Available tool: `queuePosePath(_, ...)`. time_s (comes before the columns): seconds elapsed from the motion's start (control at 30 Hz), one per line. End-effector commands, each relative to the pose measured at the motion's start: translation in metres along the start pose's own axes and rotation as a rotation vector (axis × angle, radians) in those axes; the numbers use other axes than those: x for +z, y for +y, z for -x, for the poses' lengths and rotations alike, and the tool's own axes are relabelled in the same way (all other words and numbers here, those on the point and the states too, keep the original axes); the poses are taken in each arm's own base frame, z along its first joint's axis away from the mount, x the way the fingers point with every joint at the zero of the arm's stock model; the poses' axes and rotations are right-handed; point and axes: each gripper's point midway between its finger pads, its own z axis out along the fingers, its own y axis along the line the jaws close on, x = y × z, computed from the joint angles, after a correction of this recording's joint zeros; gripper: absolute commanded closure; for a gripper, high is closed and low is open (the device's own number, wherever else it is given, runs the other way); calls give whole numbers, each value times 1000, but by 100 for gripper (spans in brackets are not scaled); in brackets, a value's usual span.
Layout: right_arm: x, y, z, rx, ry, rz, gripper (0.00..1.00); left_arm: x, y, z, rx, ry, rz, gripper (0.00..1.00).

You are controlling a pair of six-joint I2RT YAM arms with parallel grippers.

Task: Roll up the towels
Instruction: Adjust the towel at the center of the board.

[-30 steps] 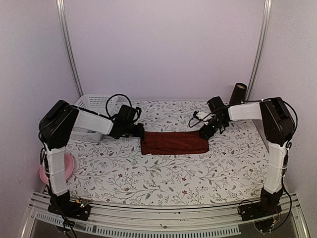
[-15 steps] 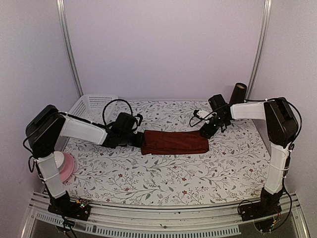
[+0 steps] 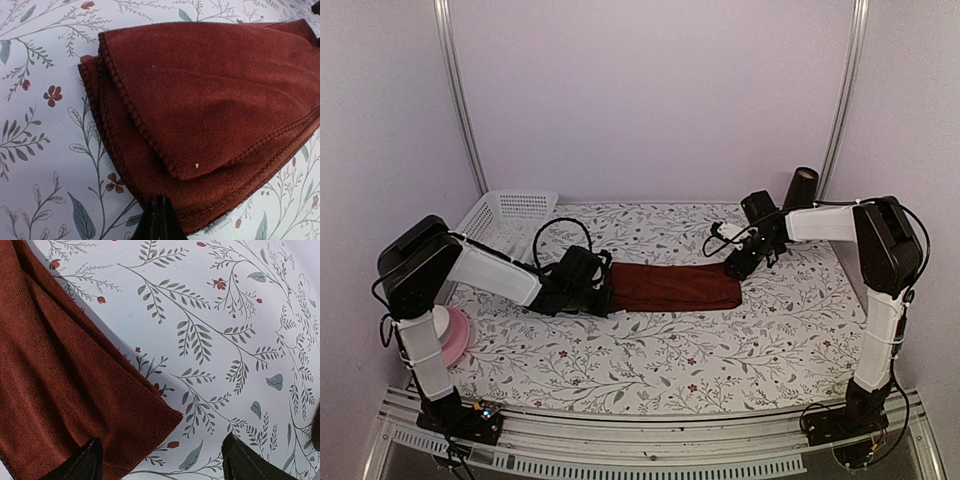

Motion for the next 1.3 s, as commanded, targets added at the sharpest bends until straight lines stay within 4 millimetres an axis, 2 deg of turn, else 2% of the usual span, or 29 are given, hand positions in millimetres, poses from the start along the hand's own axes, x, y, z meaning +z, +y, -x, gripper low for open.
queuePosePath(0.0, -13, -2, 6, -7, -22, -14, 18, 6, 5, -17, 12, 32, 39, 99)
queuePosePath(0.2, -12, -2, 4, -10, -17, -14, 18, -11, 15, -5, 26, -18, 85, 84)
queuePosePath(0.3, -12, -2, 4, -10, -16, -15, 18, -21, 10, 7, 24, -48, 64, 76)
queuePosePath(0.53, -12, -3, 3, -10, -13, -19, 18, -40, -15, 39, -29, -129, -62, 68)
queuePosePath(0.67, -13, -3, 4, -9, -13, -23, 18, -32, -27, 43, -67, -121, -115, 67)
queuePosePath(0.87, -17, -4, 7, -11, -26, -25, 17, -12, -16, 36, -126, -95, -92, 67)
queuePosePath(1.27, -18, -3, 7, -7, -30, -16, 17, 3, -7, 31, -182, -91, -105, 67)
